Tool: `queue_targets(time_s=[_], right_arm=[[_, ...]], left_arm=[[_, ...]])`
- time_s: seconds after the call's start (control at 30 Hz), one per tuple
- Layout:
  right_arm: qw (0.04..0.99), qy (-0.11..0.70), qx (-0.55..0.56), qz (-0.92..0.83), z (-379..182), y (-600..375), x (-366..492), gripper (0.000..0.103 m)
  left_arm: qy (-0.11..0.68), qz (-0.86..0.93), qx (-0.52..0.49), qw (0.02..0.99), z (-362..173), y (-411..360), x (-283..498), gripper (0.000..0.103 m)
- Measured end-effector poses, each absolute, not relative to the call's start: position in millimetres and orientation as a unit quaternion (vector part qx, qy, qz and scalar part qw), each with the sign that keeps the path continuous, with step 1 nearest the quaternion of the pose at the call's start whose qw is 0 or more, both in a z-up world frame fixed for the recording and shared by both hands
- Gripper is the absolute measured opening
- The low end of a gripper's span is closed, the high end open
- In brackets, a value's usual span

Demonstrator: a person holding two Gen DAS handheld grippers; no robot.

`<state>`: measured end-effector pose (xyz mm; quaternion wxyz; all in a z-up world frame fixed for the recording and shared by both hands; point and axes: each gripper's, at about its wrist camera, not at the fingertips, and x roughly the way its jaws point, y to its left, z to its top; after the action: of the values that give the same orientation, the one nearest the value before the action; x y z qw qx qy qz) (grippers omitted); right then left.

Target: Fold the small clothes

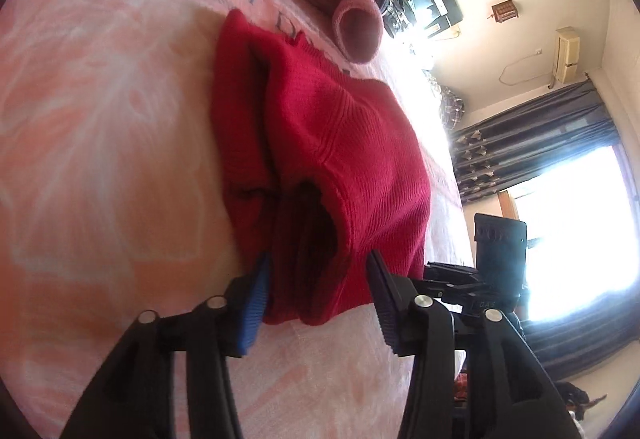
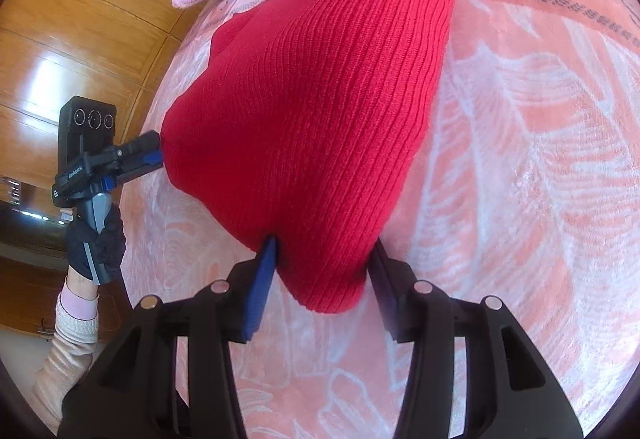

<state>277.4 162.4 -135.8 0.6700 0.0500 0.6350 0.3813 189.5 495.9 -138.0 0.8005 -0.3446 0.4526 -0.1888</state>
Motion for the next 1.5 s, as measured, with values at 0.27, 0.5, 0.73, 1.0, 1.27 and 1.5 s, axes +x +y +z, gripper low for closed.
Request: queue_targets(time_s=[0.27,0.5,0.73,1.0,1.27,1.5], right_arm=[[0.671,0.631,0.04,0.388,-136,166,277,0.05],[0.664,0.633,0.054,0.394,-139,161,280,0.051],[0.666,0.631,0.052,0.394,-138,160,276,0.052],[0.665,0.632,0.058,0.394,-140,164,277,0.053],[0.667,0.631,0.052,0.392,-138,171,277,0.059],[0.64,0.637,0.136,0.407,-132,151,285,0.059]], left_arm=[[0.454,-0.087,-0.353,0.813,-141,515,276,0.063],[0.438,-0.085,-0.333,0.831,-138,495,309,0.061],[0.418,-0.074,-0.331,0.843,-138,489,313,0.012],[0.314,-0.036,-0.264,0.911,-106,510,269,0.007],[0.383,-0.059,-0.314,0.867,-152,520,292,0.024],[0.383,-0.07,-0.323,0.862,-126,509,237,0.051]])
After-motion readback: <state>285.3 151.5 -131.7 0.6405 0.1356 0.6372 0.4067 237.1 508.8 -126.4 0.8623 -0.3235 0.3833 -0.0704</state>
